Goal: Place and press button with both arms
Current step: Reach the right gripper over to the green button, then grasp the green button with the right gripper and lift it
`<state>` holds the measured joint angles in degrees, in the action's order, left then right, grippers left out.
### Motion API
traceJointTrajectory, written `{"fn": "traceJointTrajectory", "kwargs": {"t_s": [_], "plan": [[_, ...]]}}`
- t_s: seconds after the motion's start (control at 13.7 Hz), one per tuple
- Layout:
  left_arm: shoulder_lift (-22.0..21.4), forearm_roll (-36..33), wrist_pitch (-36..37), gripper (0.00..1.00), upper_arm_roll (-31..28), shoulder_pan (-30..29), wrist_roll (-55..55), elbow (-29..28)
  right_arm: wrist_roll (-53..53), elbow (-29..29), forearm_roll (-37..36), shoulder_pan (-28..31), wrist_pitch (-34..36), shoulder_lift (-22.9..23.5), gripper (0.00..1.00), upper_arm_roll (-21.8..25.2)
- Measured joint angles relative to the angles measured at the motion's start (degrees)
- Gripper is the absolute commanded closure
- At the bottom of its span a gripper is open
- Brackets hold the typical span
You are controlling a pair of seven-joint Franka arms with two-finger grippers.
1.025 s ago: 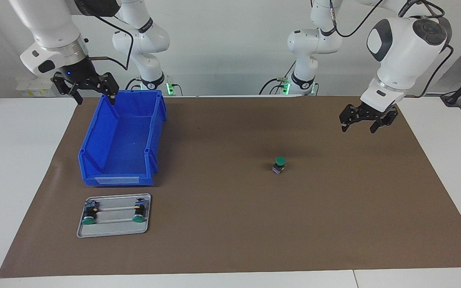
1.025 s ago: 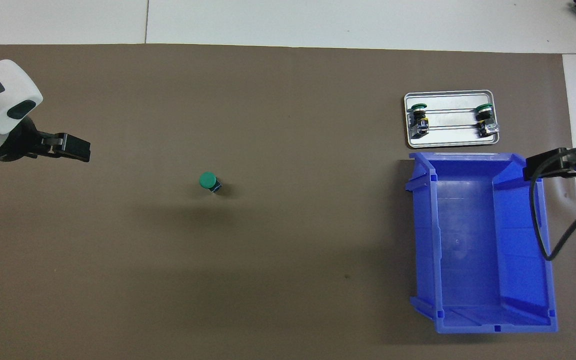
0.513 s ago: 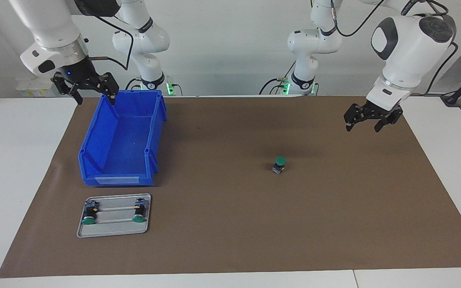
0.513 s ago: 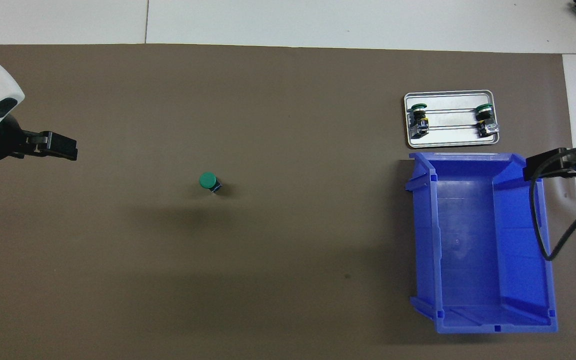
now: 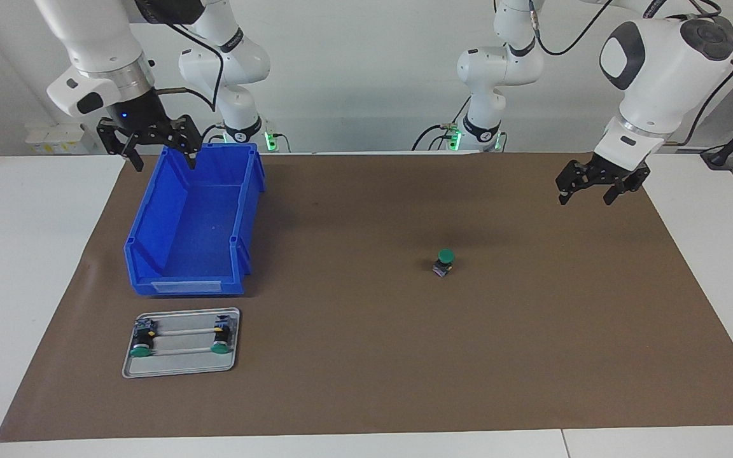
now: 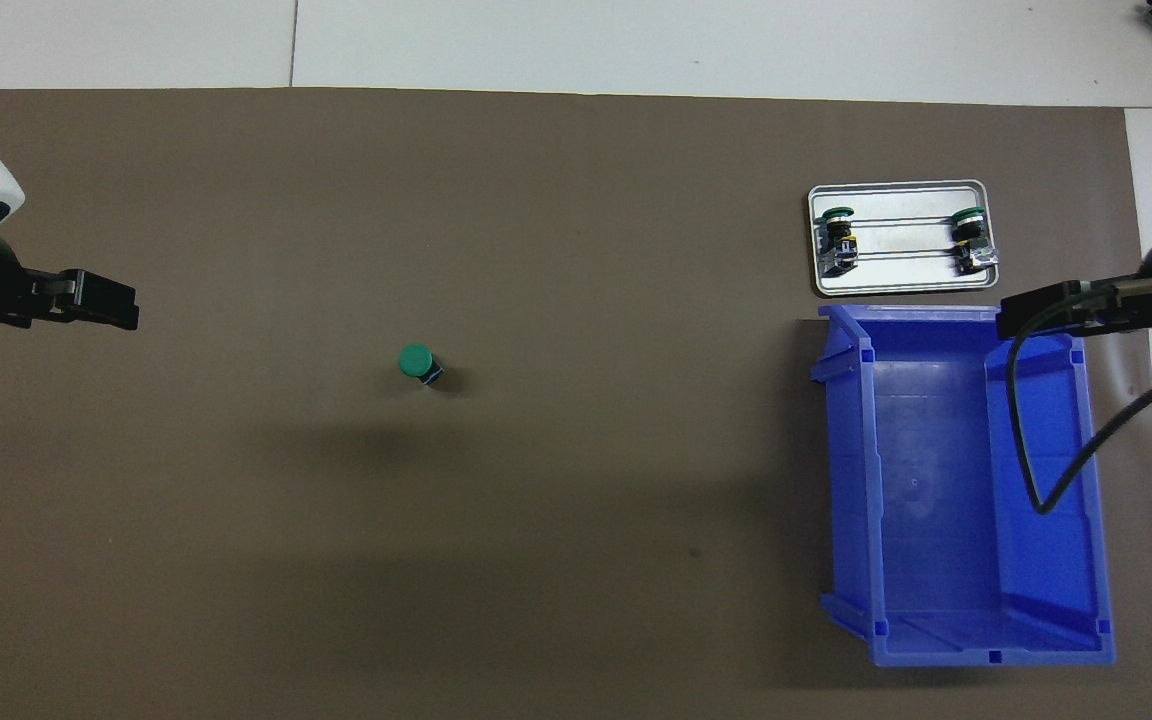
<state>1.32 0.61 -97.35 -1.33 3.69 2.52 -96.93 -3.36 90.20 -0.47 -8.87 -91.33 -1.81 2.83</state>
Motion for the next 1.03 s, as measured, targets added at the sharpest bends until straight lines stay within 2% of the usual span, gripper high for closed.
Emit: {"fn": "traceJointTrajectory", "kwargs": {"t_s": [0.29, 0.44, 0.73, 1.03], "plan": [[1.2, 0.0, 4.0, 0.0, 0.4, 0.0, 0.0, 3.1, -21.0, 3.2, 1.1, -12.6, -7.7, 1.1, 0.0, -0.5], [0.9, 0.0, 4.7, 0.0, 0.6, 0.0, 0.0, 4.1, -30.7, 4.5, 1.2, -18.2, -12.6, 3.7, 0.0, -0.6], [0.5, 0.0, 5.0, 0.0, 0.5, 0.0, 0.0, 3.7, -46.7, 3.4, 1.2, -28.7, -28.3, 16.1, 0.0, -0.8], [0.5, 0.0, 5.0, 0.0, 0.4, -0.1, 0.0, 3.6, -49.5, -4.4, 0.3, -34.4, -37.5, 30.0, 0.0, -2.9]]}}
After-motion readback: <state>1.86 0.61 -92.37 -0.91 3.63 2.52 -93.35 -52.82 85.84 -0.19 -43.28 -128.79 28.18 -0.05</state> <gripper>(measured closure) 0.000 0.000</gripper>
